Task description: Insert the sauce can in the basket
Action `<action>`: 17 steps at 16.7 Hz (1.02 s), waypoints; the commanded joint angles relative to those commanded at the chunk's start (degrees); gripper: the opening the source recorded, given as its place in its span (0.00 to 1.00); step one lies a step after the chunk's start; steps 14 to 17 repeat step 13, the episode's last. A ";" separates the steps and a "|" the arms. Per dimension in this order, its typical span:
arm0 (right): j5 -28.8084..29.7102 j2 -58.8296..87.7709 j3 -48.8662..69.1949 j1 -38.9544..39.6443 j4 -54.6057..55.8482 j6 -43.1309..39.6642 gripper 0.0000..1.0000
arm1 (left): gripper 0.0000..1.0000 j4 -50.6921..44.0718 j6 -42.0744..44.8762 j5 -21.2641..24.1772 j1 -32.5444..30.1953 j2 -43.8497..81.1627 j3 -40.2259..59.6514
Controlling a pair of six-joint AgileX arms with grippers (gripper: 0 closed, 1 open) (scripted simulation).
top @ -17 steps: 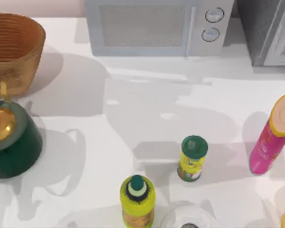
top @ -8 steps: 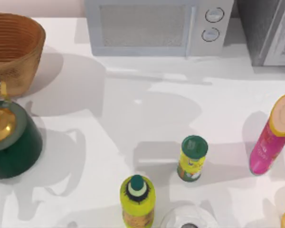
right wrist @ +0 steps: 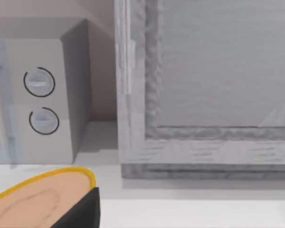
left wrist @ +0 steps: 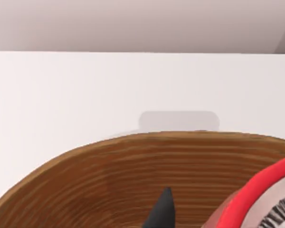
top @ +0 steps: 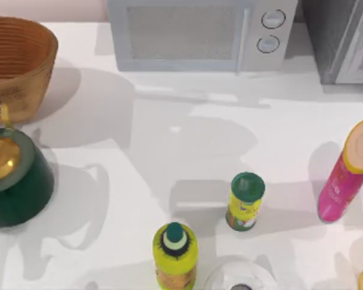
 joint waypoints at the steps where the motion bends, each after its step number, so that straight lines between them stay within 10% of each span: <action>1: 0.00 0.00 0.00 0.00 0.00 0.00 1.00 | 0.53 0.00 0.00 0.00 0.00 0.00 0.00; 7: 0.00 0.00 0.00 0.00 0.00 0.00 1.00 | 0.98 0.00 0.00 0.00 0.00 0.00 0.00; 17: 0.00 0.00 0.00 0.00 0.00 0.00 1.00 | 1.00 0.00 0.00 0.00 0.00 0.00 0.00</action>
